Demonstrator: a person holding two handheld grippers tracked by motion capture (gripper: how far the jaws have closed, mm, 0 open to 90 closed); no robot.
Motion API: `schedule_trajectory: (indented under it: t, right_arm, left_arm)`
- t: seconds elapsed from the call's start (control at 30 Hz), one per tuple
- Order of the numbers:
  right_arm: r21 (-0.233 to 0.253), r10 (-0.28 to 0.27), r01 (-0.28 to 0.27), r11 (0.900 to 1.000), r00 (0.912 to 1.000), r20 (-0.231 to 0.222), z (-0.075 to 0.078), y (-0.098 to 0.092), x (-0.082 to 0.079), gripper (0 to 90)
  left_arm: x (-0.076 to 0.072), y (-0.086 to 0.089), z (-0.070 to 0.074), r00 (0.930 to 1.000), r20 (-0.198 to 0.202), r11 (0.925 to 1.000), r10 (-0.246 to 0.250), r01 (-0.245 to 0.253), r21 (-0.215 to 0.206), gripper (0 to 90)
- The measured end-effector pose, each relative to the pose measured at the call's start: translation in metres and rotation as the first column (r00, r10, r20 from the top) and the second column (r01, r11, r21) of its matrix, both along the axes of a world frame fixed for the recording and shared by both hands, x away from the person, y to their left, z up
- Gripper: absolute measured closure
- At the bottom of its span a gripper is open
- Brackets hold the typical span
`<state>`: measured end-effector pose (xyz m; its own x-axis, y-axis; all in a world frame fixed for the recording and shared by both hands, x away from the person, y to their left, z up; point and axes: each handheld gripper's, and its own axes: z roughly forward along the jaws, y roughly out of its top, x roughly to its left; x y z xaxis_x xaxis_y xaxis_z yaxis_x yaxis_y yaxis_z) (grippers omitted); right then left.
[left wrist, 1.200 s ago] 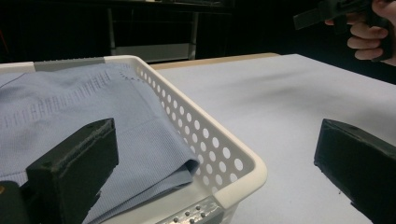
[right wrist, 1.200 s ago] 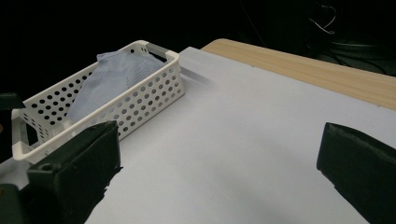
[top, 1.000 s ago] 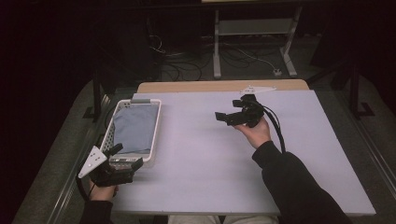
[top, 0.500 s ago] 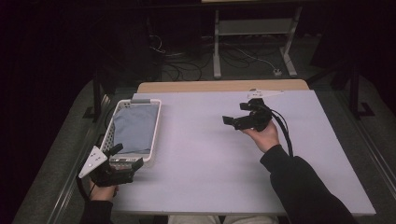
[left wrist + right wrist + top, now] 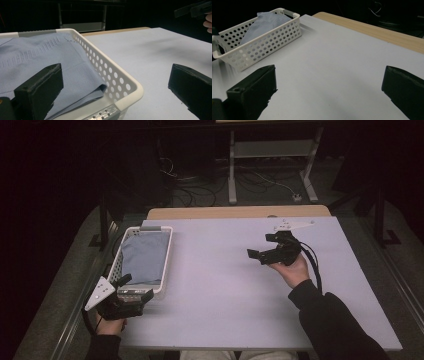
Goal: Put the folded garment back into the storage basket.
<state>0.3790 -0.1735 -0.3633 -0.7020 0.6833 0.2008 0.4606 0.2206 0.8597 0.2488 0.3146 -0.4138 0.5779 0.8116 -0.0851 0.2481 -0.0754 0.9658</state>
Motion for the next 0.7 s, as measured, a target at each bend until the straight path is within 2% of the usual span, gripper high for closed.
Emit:
schedule_trajectory:
  t: [0.1,0.7]
  right_arm:
    - [-0.004,0.002,-0.002,1.0,0.9999,0.012,-0.002,-0.005,-0.004,0.0]
    - [-0.015,-0.017,0.017,1.0,0.9998,0.01,-0.01,-0.037,-0.021,0.0]
  left_arm:
    - [0.0,0.0,0.0,1.0,-0.001,1.0,0.001,-0.001,0.001,0.0]
    - [0.0,-0.001,0.0,1.0,-0.002,1.0,0.0,0.0,0.003,0.0]
